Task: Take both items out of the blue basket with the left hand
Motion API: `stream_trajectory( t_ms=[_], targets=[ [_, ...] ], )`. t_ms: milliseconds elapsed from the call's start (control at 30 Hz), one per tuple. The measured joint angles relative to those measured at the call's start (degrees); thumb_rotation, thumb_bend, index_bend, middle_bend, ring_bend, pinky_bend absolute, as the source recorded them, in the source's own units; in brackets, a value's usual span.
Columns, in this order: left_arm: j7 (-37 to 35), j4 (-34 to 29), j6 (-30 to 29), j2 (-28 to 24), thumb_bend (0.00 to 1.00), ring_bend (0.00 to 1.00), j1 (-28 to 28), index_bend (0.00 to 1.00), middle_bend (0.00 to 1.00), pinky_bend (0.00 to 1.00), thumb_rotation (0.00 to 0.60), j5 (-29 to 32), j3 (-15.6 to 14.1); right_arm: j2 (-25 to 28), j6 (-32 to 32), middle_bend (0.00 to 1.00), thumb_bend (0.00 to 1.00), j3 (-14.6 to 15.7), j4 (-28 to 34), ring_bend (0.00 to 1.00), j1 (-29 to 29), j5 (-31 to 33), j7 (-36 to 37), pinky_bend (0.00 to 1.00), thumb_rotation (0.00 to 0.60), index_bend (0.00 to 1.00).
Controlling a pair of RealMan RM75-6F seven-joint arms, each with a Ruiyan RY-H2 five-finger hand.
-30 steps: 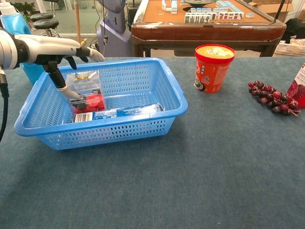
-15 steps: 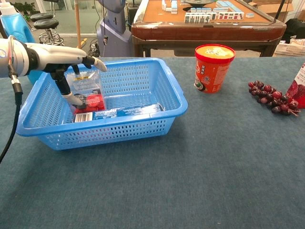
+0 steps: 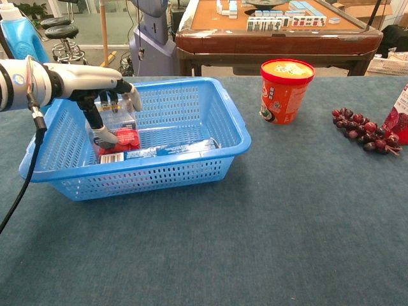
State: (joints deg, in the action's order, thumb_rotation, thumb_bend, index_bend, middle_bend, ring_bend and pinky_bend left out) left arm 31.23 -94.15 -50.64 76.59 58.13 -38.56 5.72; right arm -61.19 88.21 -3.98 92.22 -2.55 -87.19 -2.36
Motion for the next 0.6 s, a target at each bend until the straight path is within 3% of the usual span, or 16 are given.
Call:
stream_trajectory(
  t_ms=[67, 300, 600],
  targets=[
    [-0.8, 0.0, -0.4, 0.0, 0.22, 0.44, -0.5, 0.44, 0.47, 0.55, 0.600, -1.1, 0.1, 0.0, 0.0, 0.26, 0.21, 0.0, 0.0, 0.27, 0.0, 0.0, 0.0, 0.38, 0.600, 0.26],
    [-5.0, -4.0, -2.8, -3.5, 0.22, 0.44, -3.0, 0.44, 0.47, 0.56, 0.600, -5.9, 1.1, 0.2, 0.2, 0.26, 0.21, -0.2, 0.0, 0.27, -0.1, -0.1, -0.2, 0.38, 0.600, 0.26],
    [-12.6, -11.7, -9.5, -13.3, 0.22, 0.43, -9.2, 0.43, 0.47, 0.56, 0.600, -12.5, 3.3, 0.1, 0.1, 0.26, 0.21, -0.3, -0.3, 0.27, -0.2, -0.1, 0.1, 0.38, 0.600, 0.26]
  ],
)
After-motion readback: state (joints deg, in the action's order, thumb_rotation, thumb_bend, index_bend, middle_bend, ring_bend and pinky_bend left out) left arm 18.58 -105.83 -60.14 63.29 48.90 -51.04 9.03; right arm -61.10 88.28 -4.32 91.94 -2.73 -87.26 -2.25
